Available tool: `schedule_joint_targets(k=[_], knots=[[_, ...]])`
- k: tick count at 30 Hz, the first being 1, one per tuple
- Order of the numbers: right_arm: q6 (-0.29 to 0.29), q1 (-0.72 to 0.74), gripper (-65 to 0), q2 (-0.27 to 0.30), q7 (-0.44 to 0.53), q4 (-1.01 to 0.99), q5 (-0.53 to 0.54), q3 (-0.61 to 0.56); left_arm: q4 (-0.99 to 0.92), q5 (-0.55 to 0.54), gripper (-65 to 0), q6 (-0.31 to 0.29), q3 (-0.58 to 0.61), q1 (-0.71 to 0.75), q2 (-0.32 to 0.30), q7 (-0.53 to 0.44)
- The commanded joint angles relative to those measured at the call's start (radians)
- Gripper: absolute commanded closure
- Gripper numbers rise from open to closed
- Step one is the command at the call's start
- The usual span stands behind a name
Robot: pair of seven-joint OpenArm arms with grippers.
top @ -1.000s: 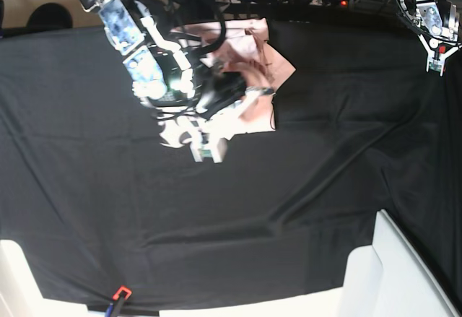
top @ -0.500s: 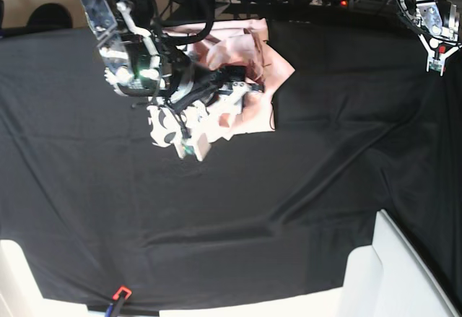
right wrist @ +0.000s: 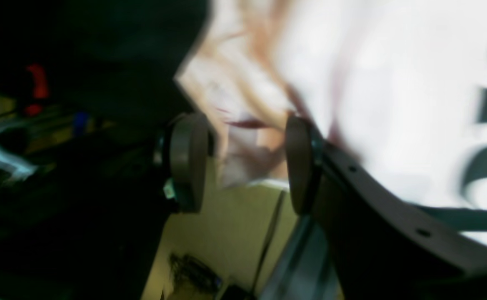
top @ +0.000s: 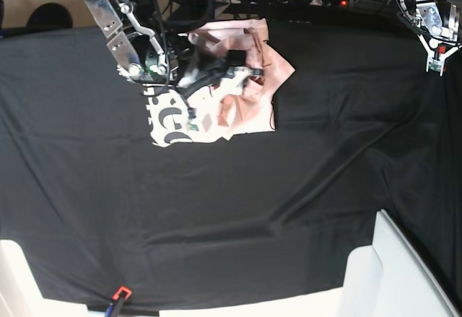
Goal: Fold the T-shirt properly
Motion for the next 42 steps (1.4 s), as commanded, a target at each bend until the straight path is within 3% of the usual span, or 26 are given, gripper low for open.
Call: schedule_joint_targets(k=[1, 6, 20, 22, 25, 26, 28, 42], knots=[[0.006, 0.013, -28.4, -0.007, 0.019, 0.009, 0.008, 0.000, 0.014, 0.016, 0.0, 0.007, -0.006, 0.000, -0.016, -0.001], [0.006, 0.016, -28.6, 0.022, 0.050, -0.011, 0.008, 0.005, 0.014, 0.016, 0.0, 0.007, -0.006, 0.000, -0.016, -0.001], [0.008, 0.068, -27.7, 0.013, 0.054, -0.095, 0.011, -0.002, 0.014, 0.016, 0.0, 0.007, -0.007, 0.002, -0.016, -0.001], [0.008, 0.070, -23.8, 0.011, 0.054, -0.094, 0.011, -0.018, 0.014, 0.016, 0.0, 0.007, -0.007, 0.002, -0.016, -0.001], [0.008, 0.090, -2.3, -0.006, 0.048, -0.100, 0.013, -0.040, 0.014, 0.016, 0.0, 0.007, -0.007, 0.002, -0.016, -0.001], [0.008, 0.091, 0.0, -0.014, 0.048, -0.101, 0.013, -0.043, 0.014, 0.016, 0.0, 0.007, -0.007, 0.002, -0.016, -0.001], [0.008, 0.097, -2.0, -0.020, 0.047, -0.101, 0.013, -0.054, 0.014, 0.016, 0.0, 0.007, -0.007, 0.002, -0.016, -0.001], [0.008, 0.192, 0.0, -0.084, -0.005, -0.120, 0.013, -0.078, 0.014, 0.016, 0.0, 0.007, -0.007, 0.002, -0.016, -0.001]])
